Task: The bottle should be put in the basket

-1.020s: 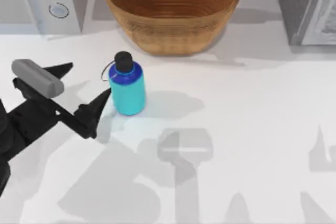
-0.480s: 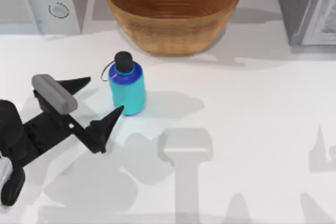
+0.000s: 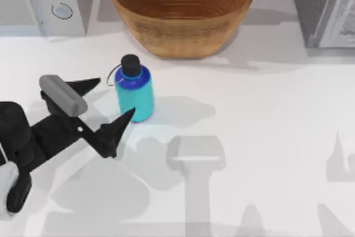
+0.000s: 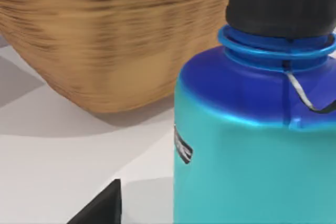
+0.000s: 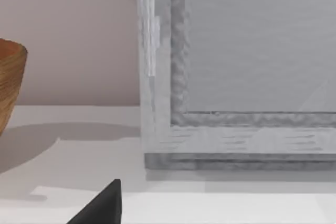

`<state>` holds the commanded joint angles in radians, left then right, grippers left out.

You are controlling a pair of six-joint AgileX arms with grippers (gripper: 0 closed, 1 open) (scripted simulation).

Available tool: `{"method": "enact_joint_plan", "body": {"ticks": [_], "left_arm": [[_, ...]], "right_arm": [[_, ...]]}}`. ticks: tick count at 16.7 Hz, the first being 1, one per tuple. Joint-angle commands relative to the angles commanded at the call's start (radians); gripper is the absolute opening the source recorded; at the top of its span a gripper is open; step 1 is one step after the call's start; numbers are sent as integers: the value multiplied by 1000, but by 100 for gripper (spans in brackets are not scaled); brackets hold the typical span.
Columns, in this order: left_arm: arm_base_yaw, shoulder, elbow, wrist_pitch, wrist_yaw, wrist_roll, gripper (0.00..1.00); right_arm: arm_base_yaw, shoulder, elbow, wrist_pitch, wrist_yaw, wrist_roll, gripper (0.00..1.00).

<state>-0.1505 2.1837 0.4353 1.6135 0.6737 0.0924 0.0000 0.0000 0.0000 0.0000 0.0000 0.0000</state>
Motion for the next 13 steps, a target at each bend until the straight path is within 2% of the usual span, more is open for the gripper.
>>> {"method": "enact_joint_plan", "body": {"ticks": [7, 11, 13], "left_arm": [[-118, 68, 198, -117, -115, -19, 100], [-125, 72, 208, -123, -122, -20, 100], [-125, 72, 208, -123, -122, -20, 85]], "right_arm": [[0, 0, 0, 0, 0, 0, 100], [0, 0, 0, 0, 0, 0, 100], [0, 0, 0, 0, 0, 0, 100]]}}
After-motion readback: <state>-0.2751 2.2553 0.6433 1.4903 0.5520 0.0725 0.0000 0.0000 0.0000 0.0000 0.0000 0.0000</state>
